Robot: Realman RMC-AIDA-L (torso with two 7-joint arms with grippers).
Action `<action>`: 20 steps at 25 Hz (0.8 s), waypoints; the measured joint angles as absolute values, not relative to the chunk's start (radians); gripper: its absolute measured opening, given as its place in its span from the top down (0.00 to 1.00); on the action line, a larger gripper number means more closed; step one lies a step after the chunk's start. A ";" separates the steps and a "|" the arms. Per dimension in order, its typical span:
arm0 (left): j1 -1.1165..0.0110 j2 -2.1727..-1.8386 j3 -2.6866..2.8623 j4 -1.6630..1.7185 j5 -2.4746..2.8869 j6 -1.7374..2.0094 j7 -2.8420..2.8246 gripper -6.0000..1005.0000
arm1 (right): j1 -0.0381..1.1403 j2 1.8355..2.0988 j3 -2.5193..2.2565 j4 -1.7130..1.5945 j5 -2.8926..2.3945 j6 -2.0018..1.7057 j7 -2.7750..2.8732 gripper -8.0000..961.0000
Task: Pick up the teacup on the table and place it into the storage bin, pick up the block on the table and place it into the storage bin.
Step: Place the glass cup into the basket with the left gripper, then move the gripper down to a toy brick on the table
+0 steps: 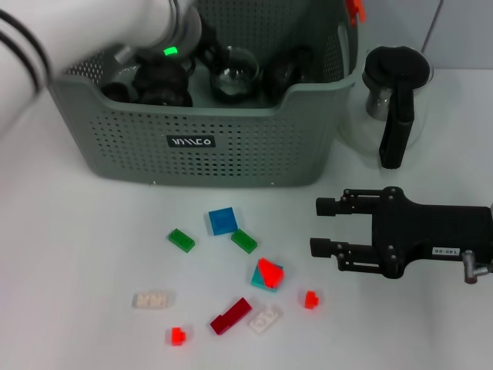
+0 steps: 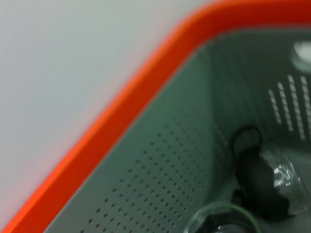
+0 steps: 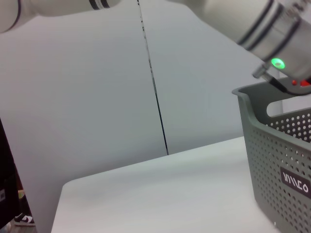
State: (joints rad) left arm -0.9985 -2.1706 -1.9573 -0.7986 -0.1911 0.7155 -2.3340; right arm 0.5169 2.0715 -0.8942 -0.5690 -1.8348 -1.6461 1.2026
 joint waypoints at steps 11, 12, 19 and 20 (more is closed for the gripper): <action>-0.760 -2.072 -2.398 -1.436 -0.938 1.587 -2.235 0.63 | 0.518 2.069 -0.893 -0.571 -1.841 -1.653 1.204 0.33; -0.742 -2.065 -2.444 -1.439 -0.981 1.649 -2.213 0.63 | 0.519 2.069 -0.893 -0.571 -1.841 -1.653 1.204 0.33; -0.507 -2.109 -2.598 -1.524 -1.047 1.853 -1.881 0.59 | 0.522 2.068 -0.893 -0.572 -1.841 -1.651 1.228 0.33; -0.478 -2.119 -2.595 -1.533 -1.039 1.860 -1.825 0.57 | 0.522 2.067 -0.893 -0.572 -1.842 -1.650 1.230 0.33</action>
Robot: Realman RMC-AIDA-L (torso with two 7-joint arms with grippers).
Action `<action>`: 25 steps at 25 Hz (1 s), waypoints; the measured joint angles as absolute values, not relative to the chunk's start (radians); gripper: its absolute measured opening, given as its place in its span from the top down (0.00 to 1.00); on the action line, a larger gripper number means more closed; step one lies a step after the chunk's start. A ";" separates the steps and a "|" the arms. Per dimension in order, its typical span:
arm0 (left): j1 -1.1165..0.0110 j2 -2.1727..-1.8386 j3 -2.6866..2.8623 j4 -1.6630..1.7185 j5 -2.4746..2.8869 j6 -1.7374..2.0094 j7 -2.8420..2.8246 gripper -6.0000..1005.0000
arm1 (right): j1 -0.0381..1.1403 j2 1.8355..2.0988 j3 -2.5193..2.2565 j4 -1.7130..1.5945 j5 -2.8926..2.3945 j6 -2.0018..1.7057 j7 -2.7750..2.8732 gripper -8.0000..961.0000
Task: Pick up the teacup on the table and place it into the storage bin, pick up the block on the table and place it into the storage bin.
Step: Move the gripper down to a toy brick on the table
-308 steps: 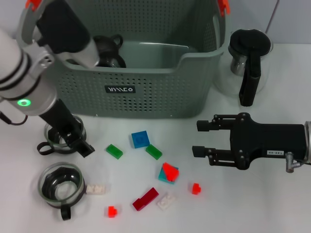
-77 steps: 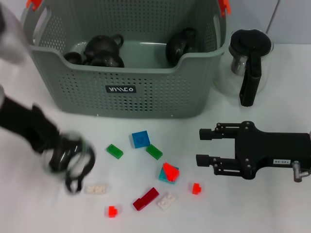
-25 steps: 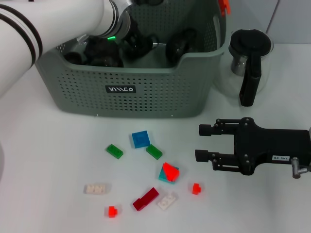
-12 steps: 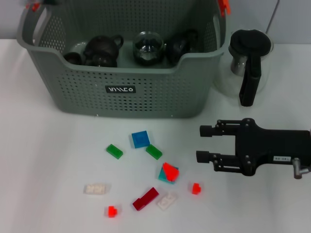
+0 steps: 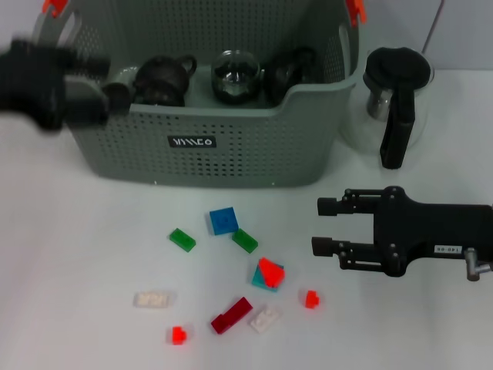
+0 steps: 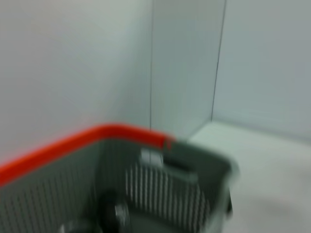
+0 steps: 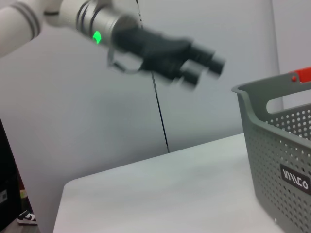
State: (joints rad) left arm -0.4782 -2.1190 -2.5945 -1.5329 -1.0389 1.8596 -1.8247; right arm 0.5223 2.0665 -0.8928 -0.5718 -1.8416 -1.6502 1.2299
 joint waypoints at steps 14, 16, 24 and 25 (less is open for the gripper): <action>-0.412 -2.146 -2.368 -1.350 -0.720 1.801 -1.644 0.36 | 0.514 2.061 -0.893 -0.570 -1.842 -1.644 1.230 0.33; -0.416 -2.147 -2.317 -1.314 -0.702 1.772 -1.644 0.36 | 0.514 2.061 -0.893 -0.569 -1.842 -1.643 1.230 0.33; -0.410 -2.162 -2.183 -1.239 -0.653 1.689 -1.620 0.38 | 0.513 2.063 -0.893 -0.569 -1.842 -1.629 1.230 0.33; -0.408 -2.165 -2.177 -1.236 -0.648 1.685 -1.617 0.39 | 0.513 2.064 -0.893 -0.569 -1.842 -1.629 1.230 0.33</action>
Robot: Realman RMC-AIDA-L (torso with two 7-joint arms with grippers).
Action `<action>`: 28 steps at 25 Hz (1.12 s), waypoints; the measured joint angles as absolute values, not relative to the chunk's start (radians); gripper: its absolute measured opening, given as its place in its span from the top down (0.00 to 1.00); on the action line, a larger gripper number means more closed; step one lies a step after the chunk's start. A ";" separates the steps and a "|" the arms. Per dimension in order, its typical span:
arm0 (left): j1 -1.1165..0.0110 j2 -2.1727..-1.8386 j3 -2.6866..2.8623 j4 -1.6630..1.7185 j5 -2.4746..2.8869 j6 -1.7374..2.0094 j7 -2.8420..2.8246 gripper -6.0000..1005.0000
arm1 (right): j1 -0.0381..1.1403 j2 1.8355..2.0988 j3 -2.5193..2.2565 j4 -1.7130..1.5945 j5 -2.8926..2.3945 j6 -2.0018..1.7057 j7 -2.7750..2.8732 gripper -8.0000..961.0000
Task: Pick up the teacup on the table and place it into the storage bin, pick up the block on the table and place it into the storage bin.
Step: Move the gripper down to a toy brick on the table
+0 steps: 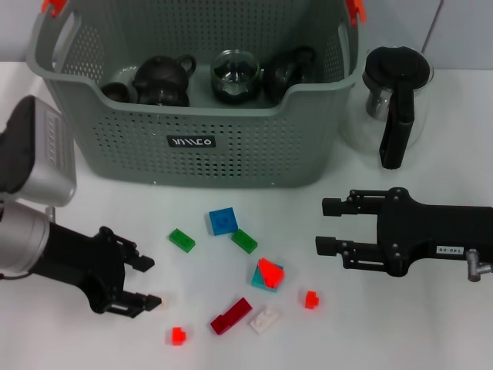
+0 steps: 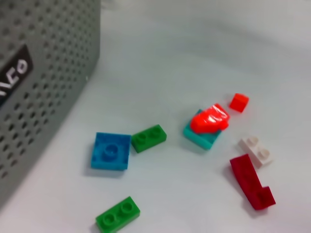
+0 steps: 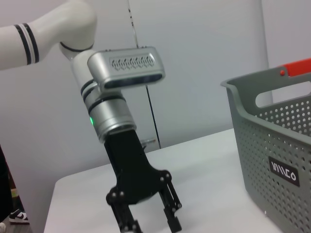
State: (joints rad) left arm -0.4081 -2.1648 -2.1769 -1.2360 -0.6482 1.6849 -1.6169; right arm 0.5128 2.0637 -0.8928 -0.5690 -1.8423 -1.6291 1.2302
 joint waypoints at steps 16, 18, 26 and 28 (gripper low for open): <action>-0.347 -2.172 -2.104 -1.213 -0.650 1.559 -1.587 0.46 | 0.512 2.068 -0.893 -0.568 -1.842 -1.628 1.230 0.33; -0.347 -2.172 -2.103 -1.212 -0.651 1.558 -1.587 0.47 | 0.512 2.069 -0.893 -0.567 -1.842 -1.628 1.230 0.33; -0.347 -2.172 -2.083 -1.197 -0.652 1.531 -1.590 0.47 | 0.512 2.069 -0.893 -0.567 -1.842 -1.631 1.230 0.33; -0.347 -2.173 -2.077 -1.193 -0.652 1.514 -1.594 0.47 | 0.512 2.069 -0.893 -0.568 -1.842 -1.631 1.230 0.33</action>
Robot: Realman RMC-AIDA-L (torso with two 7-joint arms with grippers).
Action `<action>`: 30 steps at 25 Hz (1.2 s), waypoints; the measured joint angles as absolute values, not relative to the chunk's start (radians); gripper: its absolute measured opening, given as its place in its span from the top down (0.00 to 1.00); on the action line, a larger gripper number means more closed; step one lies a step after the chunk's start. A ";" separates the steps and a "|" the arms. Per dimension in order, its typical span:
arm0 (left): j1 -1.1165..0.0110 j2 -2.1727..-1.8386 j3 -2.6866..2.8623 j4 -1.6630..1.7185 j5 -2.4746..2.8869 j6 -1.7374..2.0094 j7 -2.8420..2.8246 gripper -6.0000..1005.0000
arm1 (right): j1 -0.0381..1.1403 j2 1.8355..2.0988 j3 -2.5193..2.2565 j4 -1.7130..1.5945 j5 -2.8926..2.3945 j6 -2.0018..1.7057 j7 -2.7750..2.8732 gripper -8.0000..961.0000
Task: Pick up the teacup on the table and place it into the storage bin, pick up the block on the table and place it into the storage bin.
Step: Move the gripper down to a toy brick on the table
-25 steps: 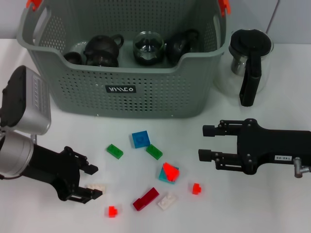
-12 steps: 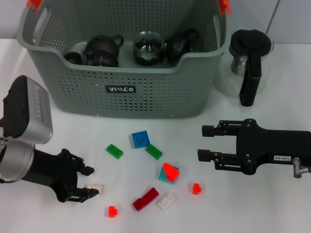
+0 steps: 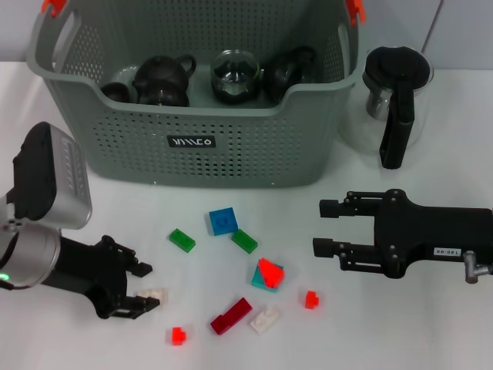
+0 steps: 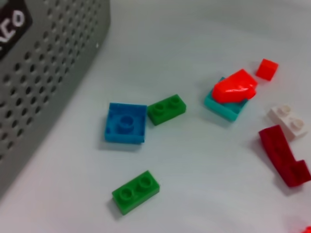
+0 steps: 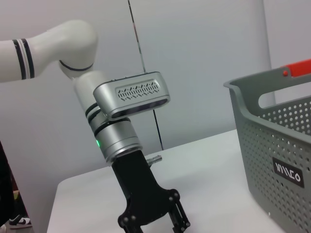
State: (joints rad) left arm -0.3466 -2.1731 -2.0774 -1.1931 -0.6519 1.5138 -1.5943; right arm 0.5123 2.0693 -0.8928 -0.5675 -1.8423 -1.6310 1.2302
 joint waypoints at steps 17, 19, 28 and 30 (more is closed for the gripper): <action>-0.347 -2.173 -2.062 -1.208 -0.673 1.486 -1.627 0.49 | 0.511 2.064 -0.893 -0.568 -1.841 -1.637 1.230 0.33; -0.348 -2.173 -2.061 -1.205 -0.670 1.487 -1.627 0.49 | 0.512 2.063 -0.893 -0.567 -1.841 -1.637 1.230 0.33; -0.351 -2.173 -2.060 -1.193 -0.667 1.474 -1.629 0.49 | 0.512 2.063 -0.893 -0.567 -1.842 -1.637 1.230 0.33; -0.353 -2.172 -2.060 -1.187 -0.665 1.472 -1.629 0.49 | 0.512 2.063 -0.893 -0.568 -1.842 -1.637 1.230 0.33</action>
State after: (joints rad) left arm -0.3530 -2.1724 -2.0600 -1.1867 -0.6655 1.4716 -1.6288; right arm 0.5115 2.0631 -0.8928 -0.5675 -1.8421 -1.6368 1.2301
